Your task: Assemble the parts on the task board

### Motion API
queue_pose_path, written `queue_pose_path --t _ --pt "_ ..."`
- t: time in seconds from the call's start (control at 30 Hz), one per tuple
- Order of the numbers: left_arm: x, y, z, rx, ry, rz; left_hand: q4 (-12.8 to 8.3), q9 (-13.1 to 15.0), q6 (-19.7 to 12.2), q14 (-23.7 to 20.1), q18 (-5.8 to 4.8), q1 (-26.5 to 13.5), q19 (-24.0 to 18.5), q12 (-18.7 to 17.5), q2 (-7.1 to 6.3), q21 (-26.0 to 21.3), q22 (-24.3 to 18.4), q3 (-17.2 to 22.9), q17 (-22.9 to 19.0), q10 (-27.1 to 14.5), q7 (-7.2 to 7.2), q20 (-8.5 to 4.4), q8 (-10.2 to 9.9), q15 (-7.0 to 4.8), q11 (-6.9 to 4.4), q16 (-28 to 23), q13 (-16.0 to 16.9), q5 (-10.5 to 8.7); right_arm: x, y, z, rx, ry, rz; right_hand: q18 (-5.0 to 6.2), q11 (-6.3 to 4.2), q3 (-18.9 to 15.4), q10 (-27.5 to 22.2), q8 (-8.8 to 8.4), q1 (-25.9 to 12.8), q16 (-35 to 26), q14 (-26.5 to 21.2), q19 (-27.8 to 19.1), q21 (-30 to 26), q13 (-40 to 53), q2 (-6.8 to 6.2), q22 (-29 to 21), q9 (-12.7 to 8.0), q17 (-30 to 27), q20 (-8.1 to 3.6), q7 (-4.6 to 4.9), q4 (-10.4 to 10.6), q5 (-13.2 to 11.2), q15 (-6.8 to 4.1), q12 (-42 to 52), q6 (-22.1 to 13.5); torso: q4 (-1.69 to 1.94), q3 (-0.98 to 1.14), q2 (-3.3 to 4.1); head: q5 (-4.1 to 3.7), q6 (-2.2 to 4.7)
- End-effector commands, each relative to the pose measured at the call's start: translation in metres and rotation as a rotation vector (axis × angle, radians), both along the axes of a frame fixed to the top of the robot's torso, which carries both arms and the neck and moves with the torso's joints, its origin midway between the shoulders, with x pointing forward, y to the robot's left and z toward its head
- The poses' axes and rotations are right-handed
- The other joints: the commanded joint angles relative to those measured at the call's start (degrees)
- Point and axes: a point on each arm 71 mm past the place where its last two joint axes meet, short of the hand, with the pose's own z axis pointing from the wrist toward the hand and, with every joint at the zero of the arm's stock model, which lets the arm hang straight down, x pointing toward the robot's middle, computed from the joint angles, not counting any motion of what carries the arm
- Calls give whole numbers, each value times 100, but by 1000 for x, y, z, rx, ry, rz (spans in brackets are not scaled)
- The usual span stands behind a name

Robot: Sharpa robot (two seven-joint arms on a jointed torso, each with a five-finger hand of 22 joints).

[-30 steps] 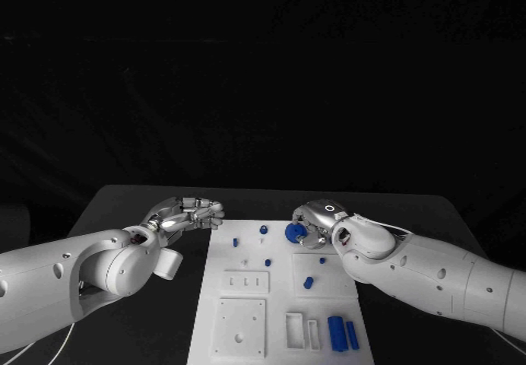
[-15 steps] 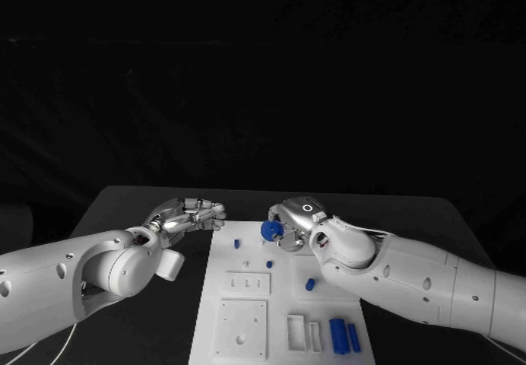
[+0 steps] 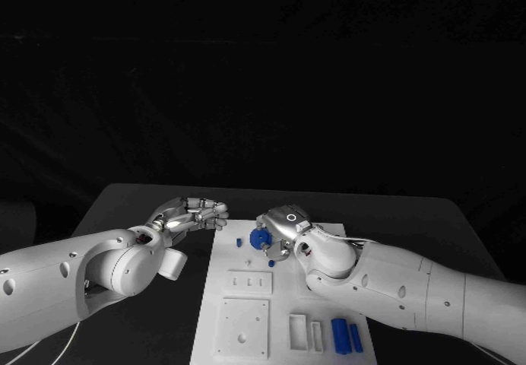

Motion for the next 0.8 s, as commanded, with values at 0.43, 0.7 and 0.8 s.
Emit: queue_pose_path --t 0.43,0.7,0.8 --pt "-1 -3 2 -4 -9 -19 23 -10 34 35 85 76 -2 -33 9 -25 7 -34 10 49 -6 28 -22 -9 0 -40 -5 -25 7 -3 -14 -48 -2 -29 490 6 28 -4 -15 -5 -55 -4 -10 31 -38 -71 77 6 12 -41 161 18 -20 -35 -53 347 7 -1 2 41 -46" --pt "-1 -4 2 -5 -9 -22 29 -12 35 36 85 79 -2 -35 7 -26 8 -40 12 50 -5 29 -23 -8 1 -43 -5 -25 9 -4 -15 -54 -2 -39 490 14 29 -57 -34 6 -72 -3 -19 28 -90 -92 76 -1 15 -37 170 18 -28 -28 -107 319 -16 23 -2 62 -44" --pt "-1 -4 2 -5 -8 -22 31 -12 35 36 85 80 -1 -35 7 -27 8 -42 13 50 -5 29 -23 -8 1 -43 -5 -26 10 -3 -15 -50 -4 -38 490 24 30 -104 -57 18 -88 -3 -30 23 -136 -104 75 -9 16 -34 181 13 -32 -18 -156 285 -15 26 -1 63 -49"
